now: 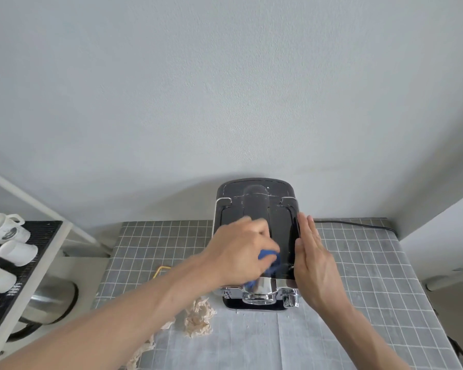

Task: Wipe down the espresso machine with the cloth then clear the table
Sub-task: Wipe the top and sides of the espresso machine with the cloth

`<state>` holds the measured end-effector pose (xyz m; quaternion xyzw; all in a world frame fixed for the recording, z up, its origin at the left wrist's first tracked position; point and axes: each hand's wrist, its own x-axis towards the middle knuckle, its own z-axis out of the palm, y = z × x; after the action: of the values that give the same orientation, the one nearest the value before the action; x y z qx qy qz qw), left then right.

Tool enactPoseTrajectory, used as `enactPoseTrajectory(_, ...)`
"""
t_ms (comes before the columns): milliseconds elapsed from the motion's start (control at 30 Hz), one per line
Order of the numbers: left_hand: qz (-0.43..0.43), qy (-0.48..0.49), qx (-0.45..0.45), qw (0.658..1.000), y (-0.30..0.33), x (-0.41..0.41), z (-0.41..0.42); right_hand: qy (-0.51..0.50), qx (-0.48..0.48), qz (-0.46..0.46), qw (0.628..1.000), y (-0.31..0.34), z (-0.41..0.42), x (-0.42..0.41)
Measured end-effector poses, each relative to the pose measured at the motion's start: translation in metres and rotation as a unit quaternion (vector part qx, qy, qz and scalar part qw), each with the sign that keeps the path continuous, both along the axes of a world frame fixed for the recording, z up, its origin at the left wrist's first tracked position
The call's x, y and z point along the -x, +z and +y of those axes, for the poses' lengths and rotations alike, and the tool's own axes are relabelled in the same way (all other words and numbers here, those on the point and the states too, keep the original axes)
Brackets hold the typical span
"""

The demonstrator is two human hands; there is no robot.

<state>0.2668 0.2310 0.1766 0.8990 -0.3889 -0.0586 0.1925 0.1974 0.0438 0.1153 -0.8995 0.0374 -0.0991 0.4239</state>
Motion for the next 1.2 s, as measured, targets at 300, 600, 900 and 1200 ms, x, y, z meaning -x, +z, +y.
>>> enactPoseTrajectory(300,-0.023,0.063,0.020,0.998,-0.005,-0.055,-0.013,-0.009,0.008,0.018,1.000,-0.001,0.001,0.001)
enactPoseTrajectory(600,0.103,-0.115,-0.076,0.985,0.024,-0.031,0.041,-0.016,0.017,0.015,1.000,-0.002,0.001,0.001)
enactPoseTrajectory(900,-0.007,-0.199,-0.284,0.938,0.043,-0.042,0.035,-0.022,0.016,0.029,0.999,0.003,0.003,0.002)
enactPoseTrajectory(1200,0.022,-0.080,-0.140,0.987,0.029,-0.041,0.038,-0.025,0.022,0.043,0.999,0.002,0.002,0.000)
